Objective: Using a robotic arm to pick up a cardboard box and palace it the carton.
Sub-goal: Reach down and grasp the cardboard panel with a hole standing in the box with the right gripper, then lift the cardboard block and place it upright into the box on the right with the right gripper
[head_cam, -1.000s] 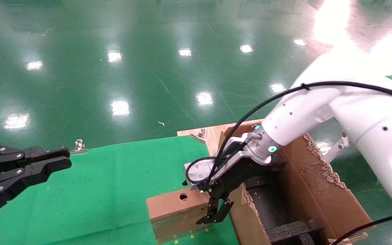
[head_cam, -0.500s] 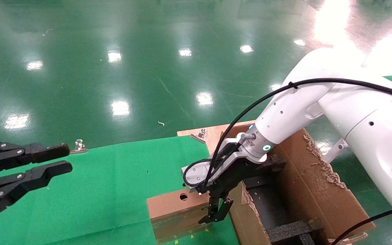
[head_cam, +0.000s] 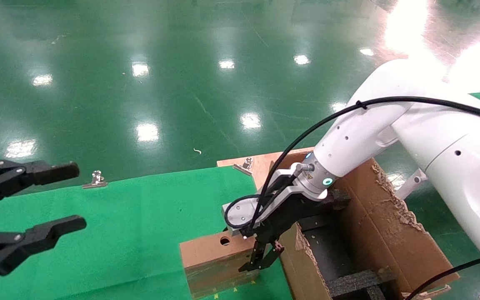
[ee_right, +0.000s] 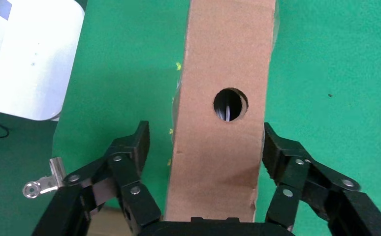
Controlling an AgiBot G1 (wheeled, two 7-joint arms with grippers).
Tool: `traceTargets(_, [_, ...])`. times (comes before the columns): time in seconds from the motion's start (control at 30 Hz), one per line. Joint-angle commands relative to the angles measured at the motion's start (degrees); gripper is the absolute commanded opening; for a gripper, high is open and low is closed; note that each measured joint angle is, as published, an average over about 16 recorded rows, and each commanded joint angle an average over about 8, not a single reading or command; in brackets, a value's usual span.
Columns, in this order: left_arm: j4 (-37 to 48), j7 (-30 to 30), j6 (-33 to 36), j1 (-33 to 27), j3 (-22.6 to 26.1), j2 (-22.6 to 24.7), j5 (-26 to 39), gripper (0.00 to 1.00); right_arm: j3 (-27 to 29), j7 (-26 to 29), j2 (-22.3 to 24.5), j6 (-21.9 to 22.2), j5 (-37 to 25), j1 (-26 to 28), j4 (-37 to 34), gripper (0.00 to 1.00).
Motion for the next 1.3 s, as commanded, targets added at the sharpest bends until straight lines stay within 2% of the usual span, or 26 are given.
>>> traceTargets(0.03, [0.00, 0.00, 0.00, 0.00, 0.00, 0.00, 0.00, 1.00, 0.05, 0.03, 0.05, 0.00, 0.03, -0.03, 0.06, 0.00])
traceTargets(0.77, [0.00, 0.00, 0.00, 0.00, 0.00, 0.00, -0.01, 1.00, 1.17, 0.19, 1.30, 0.77, 2.09, 1.05, -0.68, 0.00])
traceTargets(1.03, [0.00, 0.00, 0.00, 0.00, 0.00, 0.00, -0.01, 1.00, 2.54, -0.66, 3.89, -0.03, 3.82, 10.52, -3.38, 0.00])
traceTargets(1.3, [0.00, 0.00, 0.00, 0.00, 0.00, 0.00, -0.01, 1.00, 0.83, -1.09, 6.29, -0.62, 4.73, 20.68, -5.65, 0.00])
